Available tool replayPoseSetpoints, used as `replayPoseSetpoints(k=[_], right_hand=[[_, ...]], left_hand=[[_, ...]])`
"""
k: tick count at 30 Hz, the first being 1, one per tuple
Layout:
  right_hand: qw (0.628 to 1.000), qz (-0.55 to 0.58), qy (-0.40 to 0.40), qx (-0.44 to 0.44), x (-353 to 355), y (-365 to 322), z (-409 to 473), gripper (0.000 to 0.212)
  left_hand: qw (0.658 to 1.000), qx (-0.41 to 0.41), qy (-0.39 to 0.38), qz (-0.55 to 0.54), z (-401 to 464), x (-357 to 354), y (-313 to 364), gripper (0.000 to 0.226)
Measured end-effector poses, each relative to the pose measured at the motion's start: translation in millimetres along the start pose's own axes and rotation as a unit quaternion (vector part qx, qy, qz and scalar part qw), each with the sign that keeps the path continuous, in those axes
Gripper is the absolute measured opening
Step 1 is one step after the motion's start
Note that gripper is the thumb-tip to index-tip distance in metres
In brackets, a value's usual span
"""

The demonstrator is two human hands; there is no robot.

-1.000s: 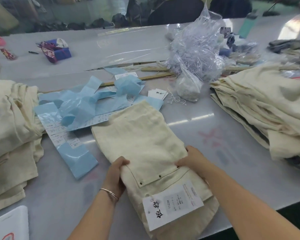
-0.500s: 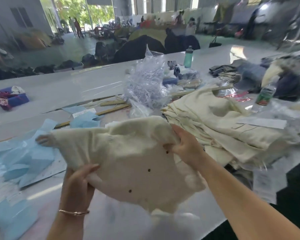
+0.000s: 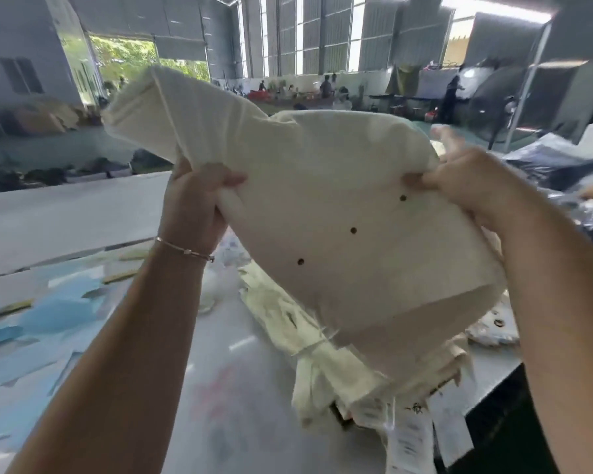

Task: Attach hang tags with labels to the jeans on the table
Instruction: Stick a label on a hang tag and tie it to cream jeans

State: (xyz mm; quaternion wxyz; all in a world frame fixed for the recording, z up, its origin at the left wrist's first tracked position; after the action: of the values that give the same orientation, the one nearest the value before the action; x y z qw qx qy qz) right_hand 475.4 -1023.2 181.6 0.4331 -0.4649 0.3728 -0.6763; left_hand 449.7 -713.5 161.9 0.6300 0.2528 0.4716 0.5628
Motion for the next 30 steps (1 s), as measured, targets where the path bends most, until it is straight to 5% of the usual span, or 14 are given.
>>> replayPoseSetpoints(k=[3, 6, 10, 13, 20, 24, 27, 30], right_hand=[[0.992, -0.122, -0.016, -0.026, 33.6, 24.6, 24.5, 0.079], [0.972, -0.204, -0.067, -0.099, 31.9, 83.1, 32.7, 0.068], [0.893, -0.403, -0.172, -0.1, -15.8, 174.1, 8.2, 0.072], [0.879, -0.352, -0.313, -0.073, -68.7, 215.6, -16.2, 0.033], [0.898, -0.33, -0.289, -0.041, -75.9, 237.1, -13.5, 0.036], [0.905, -0.315, -0.283, -0.043, -73.9, 242.5, -11.9, 0.032], [0.902, -0.324, -0.283, -0.029, -99.6, 213.8, -6.6, 0.024], [0.936, -0.191, -0.293, 0.051, -169.9, 143.2, -12.3, 0.019]], left_hand=[[0.999, 0.011, -0.042, 0.001, 17.6, -34.3, -42.0, 0.057], [0.991, 0.123, -0.024, 0.047, 14.2, -36.5, -132.1, 0.062], [0.892, 0.373, 0.025, 0.255, -32.3, 3.3, -263.4, 0.015], [0.845, 0.407, 0.006, 0.347, -40.3, 24.1, -306.1, 0.027], [0.856, 0.404, -0.011, 0.323, -50.3, 26.2, -295.5, 0.028], [0.813, 0.416, -0.052, 0.403, -70.8, 86.1, -252.9, 0.024], [0.788, 0.437, -0.001, 0.434, -92.5, 170.4, -206.1, 0.017], [0.764, 0.442, 0.102, 0.459, -119.2, 257.9, -148.9, 0.013]])
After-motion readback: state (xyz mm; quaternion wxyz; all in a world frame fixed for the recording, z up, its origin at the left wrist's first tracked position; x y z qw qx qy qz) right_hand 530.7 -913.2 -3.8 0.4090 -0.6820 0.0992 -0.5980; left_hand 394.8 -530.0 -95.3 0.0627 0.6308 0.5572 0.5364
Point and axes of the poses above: each hand's wrist, its own z-axis towards the middle knuckle, its own x-axis out of the back of the hand, y = z × x, the point moved 5 cm from there along z, towards the middle knuckle, and after that the axes turned 15 degrees about z, right-handed, at the moved point
